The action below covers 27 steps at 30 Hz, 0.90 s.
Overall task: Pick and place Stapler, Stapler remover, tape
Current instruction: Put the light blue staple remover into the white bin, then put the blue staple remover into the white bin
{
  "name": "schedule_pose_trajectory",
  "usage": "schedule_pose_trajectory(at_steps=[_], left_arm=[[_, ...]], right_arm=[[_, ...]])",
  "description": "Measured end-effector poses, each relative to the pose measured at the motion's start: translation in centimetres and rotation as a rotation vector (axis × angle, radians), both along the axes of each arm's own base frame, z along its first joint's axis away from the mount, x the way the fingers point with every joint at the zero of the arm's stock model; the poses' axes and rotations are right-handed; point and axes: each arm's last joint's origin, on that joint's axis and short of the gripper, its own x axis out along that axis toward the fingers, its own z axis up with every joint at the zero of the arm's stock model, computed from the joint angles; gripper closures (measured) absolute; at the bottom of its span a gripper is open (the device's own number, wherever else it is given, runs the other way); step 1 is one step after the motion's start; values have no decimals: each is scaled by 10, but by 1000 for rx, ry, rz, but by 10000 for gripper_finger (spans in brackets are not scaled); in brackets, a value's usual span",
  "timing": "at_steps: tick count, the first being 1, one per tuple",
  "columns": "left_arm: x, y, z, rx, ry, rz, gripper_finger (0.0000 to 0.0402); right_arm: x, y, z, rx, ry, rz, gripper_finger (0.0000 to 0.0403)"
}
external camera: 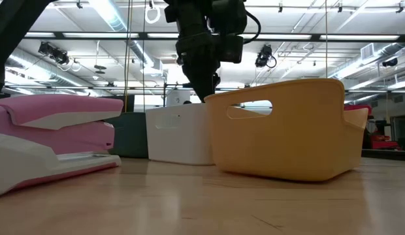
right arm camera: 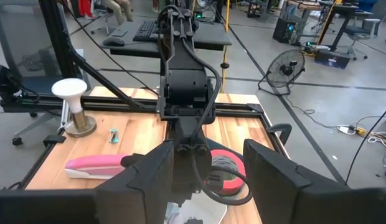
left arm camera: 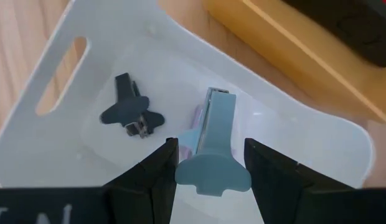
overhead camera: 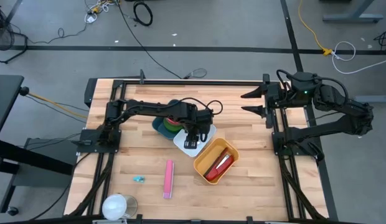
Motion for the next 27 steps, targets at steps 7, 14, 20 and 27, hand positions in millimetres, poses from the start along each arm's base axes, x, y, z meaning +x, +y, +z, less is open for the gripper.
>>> schedule_pose_trajectory(at_steps=[7,14,20,27], left_arm=[[0,0,0,0,-2,0,178],[-3,0,4,11,7,4,117],[-11,0,18,3,3,36,109],[-25,-5,46,-13,-38,49,109]], right_arm=[[0,0,0,-3,1,0,209],[0,0,0,-3,2,0,209],[0,0,0,-19,6,5,209],[0,0,-1,-24,13,6,209]])
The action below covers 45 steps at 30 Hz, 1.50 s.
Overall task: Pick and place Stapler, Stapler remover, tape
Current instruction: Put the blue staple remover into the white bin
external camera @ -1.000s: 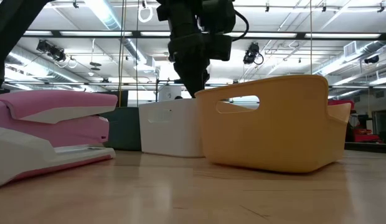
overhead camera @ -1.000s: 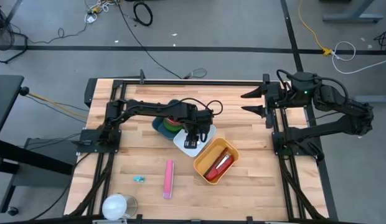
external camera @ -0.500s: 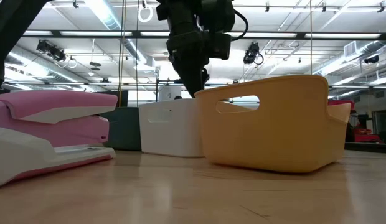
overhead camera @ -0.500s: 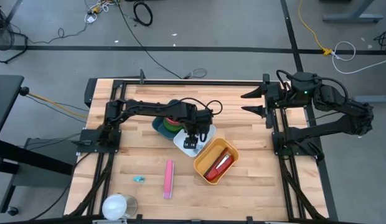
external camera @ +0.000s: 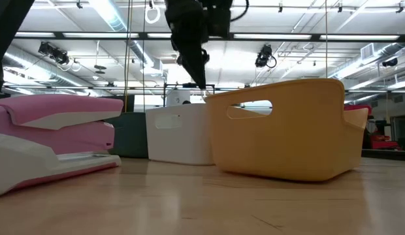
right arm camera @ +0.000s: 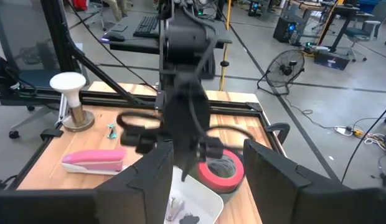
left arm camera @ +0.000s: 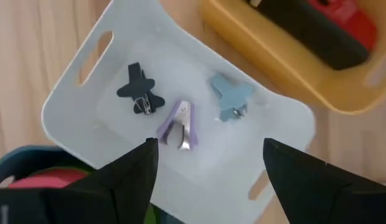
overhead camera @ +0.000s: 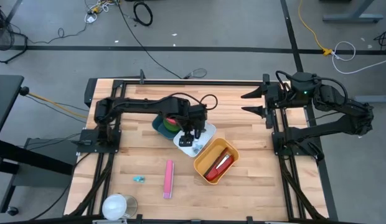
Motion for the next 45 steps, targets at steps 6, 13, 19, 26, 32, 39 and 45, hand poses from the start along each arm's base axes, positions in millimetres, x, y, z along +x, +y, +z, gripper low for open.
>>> schedule_pose_trajectory(at_steps=[6,13,19,26,32,39,45], left_arm=[[-14,-9,26,0,-62,-22,109],[-20,-18,39,14,-102,-74,119],[-21,-32,38,23,-92,-143,171],[-23,-53,40,29,-103,-219,245],[-30,-72,44,36,-102,-294,296],[-41,-86,54,34,-110,-338,349],[-51,-94,60,33,-98,-378,388]], right_arm=[[0,0,-1,-4,6,2,209],[0,0,-1,-6,7,2,209],[0,0,-1,-5,9,2,209],[0,0,-1,-55,16,23,209],[0,0,-1,-43,15,22,209],[0,0,-1,42,11,-2,209],[0,0,-1,53,10,-6,209]])
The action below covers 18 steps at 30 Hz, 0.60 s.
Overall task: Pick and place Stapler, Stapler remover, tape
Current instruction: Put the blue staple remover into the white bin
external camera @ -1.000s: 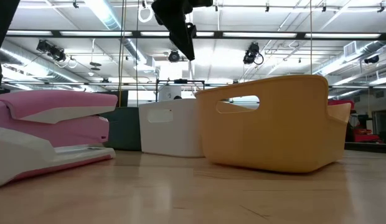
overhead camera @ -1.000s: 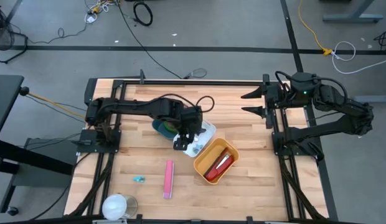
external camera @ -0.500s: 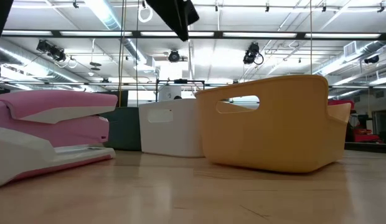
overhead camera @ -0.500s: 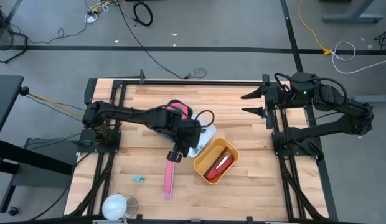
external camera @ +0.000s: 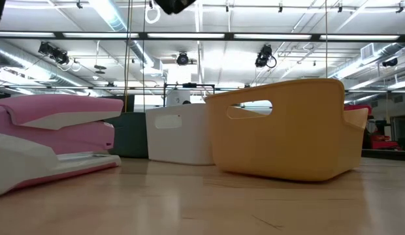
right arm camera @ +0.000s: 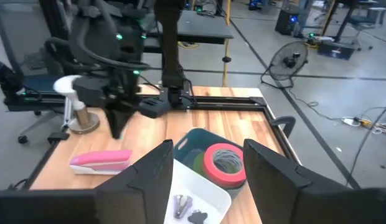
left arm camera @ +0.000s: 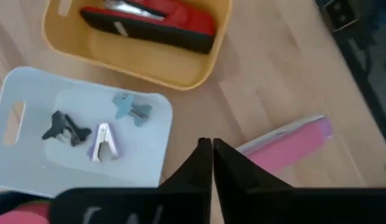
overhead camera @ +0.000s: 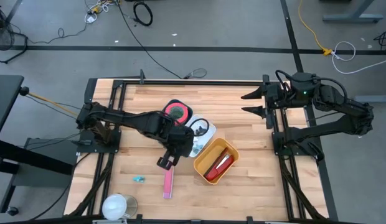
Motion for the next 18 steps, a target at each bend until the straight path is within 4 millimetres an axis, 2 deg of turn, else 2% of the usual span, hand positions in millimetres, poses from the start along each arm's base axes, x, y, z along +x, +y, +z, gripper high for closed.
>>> schedule_pose_trajectory(at_steps=[8,18], left_arm=[[-20,-20,8,8,35,-140,399],[-40,-61,11,14,48,-275,400]], right_arm=[[2,-2,-1,-12,15,-62,209],[14,-4,-8,-17,68,-74,209]])
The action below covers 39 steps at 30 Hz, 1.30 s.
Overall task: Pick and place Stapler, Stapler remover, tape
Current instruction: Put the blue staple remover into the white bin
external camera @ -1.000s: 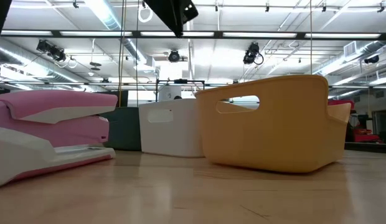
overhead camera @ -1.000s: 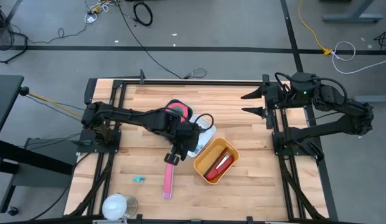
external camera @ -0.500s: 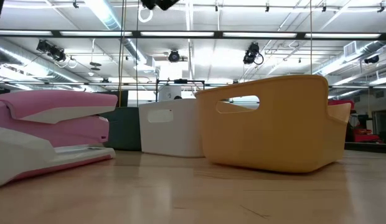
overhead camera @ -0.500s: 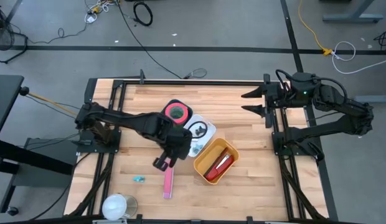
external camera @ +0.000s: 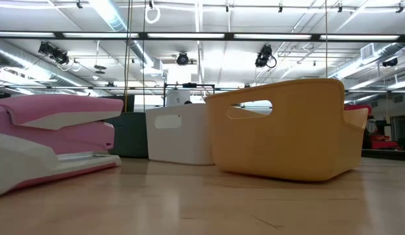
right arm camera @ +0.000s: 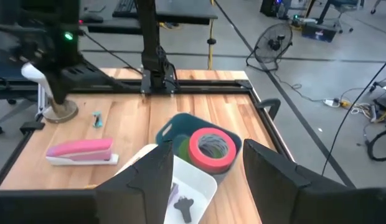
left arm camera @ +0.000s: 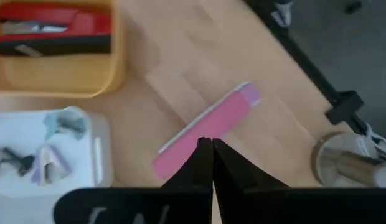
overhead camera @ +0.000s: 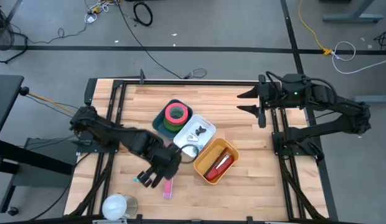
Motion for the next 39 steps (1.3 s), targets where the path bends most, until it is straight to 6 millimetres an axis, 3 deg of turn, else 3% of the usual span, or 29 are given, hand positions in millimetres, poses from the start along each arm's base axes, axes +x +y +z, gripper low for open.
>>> schedule_pose_trajectory(at_steps=[7,15,26,39], left_arm=[[-13,-23,-1,-15,40,-4,401],[-16,-24,-3,-7,66,11,401],[-33,-29,-51,-35,159,34,401],[-84,-28,-83,-90,160,173,401]], right_arm=[[8,-1,-5,6,33,2,209],[9,-1,-5,7,29,1,209],[9,-1,-5,37,35,-9,209],[8,-1,-7,34,49,-8,209]])
